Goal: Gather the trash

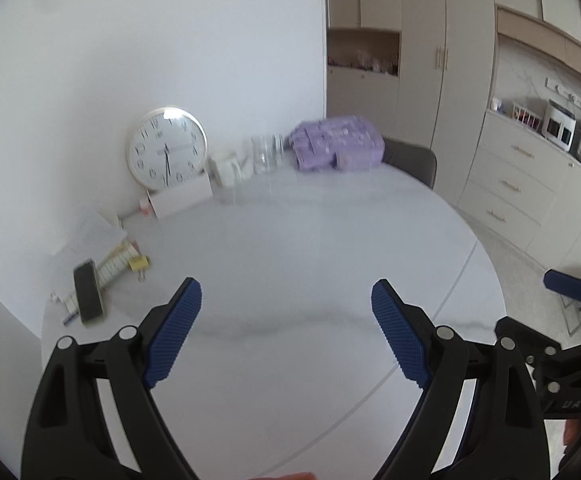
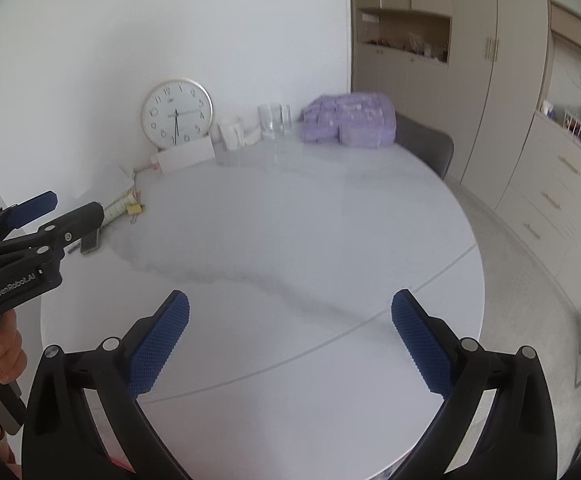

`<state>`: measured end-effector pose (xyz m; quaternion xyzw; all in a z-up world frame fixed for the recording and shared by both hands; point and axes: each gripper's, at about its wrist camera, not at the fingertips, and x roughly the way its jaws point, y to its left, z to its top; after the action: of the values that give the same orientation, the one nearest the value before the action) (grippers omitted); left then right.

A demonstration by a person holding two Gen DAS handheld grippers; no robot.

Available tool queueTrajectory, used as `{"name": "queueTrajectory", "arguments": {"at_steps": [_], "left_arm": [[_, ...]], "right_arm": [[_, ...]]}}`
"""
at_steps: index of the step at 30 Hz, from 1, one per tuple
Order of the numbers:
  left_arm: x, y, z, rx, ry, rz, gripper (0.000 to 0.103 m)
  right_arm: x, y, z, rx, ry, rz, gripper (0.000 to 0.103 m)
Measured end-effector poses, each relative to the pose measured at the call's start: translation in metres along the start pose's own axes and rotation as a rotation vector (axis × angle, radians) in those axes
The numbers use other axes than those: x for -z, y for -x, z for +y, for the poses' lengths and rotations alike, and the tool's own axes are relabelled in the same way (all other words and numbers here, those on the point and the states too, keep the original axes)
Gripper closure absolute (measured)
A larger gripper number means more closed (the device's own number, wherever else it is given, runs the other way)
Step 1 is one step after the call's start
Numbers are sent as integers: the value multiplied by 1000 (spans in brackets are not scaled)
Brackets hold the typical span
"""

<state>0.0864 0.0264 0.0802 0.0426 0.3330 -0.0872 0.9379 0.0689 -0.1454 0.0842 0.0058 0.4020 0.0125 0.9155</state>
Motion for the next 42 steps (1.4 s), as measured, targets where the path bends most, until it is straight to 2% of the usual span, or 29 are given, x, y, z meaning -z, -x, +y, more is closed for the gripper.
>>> {"name": "queueTrajectory", "arguments": {"at_steps": [3,6,8,17,21,28,42], "left_arm": [[-16,15,12,-20,17,-54,20],[-24,28,22,-75,29,-99,7],[-24,38,29,-126,42,-131,7],[-9,52,61,-184,141,-97,7],[1,53,65,-169,174,-74,7],[11,50,57,-158,173,-42,7],[13,51,42,-140,151,-40,7]], "right_arm": [[-21,17,13,1,34,-60,3],[-38,31,26,-3,67,-113,3],[-45,38,34,-13,86,-137,3],[-47,50,60,-83,143,-169,2],[-40,54,60,-105,147,-165,2],[-33,56,55,-116,143,-154,2],[-24,60,45,-110,122,-155,2]]}}
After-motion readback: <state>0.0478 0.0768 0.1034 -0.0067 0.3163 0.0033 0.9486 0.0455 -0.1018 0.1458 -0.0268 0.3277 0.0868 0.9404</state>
